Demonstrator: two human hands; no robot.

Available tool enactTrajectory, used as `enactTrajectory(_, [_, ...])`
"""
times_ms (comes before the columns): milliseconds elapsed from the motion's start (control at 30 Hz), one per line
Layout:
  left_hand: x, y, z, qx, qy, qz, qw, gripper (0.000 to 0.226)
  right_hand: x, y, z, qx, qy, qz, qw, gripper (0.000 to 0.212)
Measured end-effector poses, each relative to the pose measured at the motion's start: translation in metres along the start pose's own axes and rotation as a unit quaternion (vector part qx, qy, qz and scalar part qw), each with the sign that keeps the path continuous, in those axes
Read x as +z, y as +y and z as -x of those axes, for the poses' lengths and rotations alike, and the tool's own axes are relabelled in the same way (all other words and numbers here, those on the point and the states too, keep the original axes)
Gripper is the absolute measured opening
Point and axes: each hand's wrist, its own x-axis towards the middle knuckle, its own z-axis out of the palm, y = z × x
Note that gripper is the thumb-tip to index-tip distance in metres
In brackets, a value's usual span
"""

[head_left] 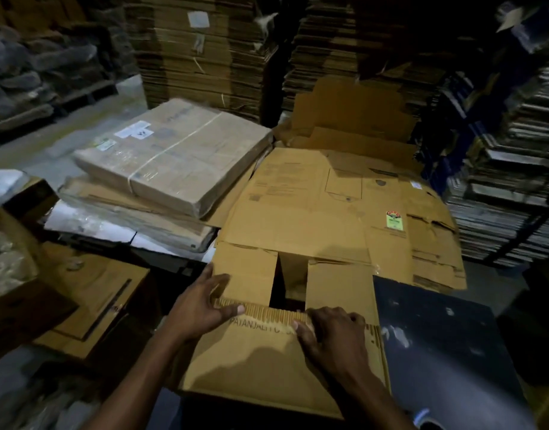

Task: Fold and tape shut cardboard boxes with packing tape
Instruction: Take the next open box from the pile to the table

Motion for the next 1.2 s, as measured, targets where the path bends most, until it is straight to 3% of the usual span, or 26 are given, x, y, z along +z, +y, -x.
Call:
enactTrajectory(100, [0.003,0.001,0.007,0.024,0.017,-0.038,0.999,0.104,0.008,0.002,0.005,-0.014,0.007,-0.014,1.000,0.052])
enactTrajectory(300, [0.021,0.005,-0.005,0.074,0.052,-0.196,0.976,0.102,0.020,-0.006,-0.002,-0.018,0.032,-0.019,0.999,0.051])
enactTrajectory(400, [0.036,0.009,-0.009,0.108,0.046,-0.225,0.967,0.113,0.027,-0.008,0.000,-0.019,0.032,-0.023,0.999,0.048])
enactTrajectory(467, [0.043,0.006,-0.012,0.087,0.044,-0.255,0.962,0.125,0.030,-0.007,0.004,-0.024,0.031,-0.015,0.999,0.048])
enactTrajectory(633, [0.041,-0.001,-0.017,0.051,0.059,-0.224,0.971,0.139,0.017,0.005,-0.036,-0.047,-0.007,-0.002,0.999,0.059])
enactTrajectory(833, [0.040,-0.001,-0.023,0.041,0.044,-0.164,0.985,0.138,-0.011,0.004,-0.192,-0.052,-0.039,0.004,0.998,0.077])
enactTrajectory(1000, [0.035,-0.005,-0.024,0.002,0.058,-0.090,0.994,0.141,-0.013,-0.022,-0.287,-0.004,-0.134,0.017,0.991,0.104])
enactTrajectory(1200, [0.033,-0.013,-0.028,-0.009,0.065,-0.053,0.996,0.145,0.000,-0.041,-0.321,0.063,-0.217,-0.008,0.974,0.109])
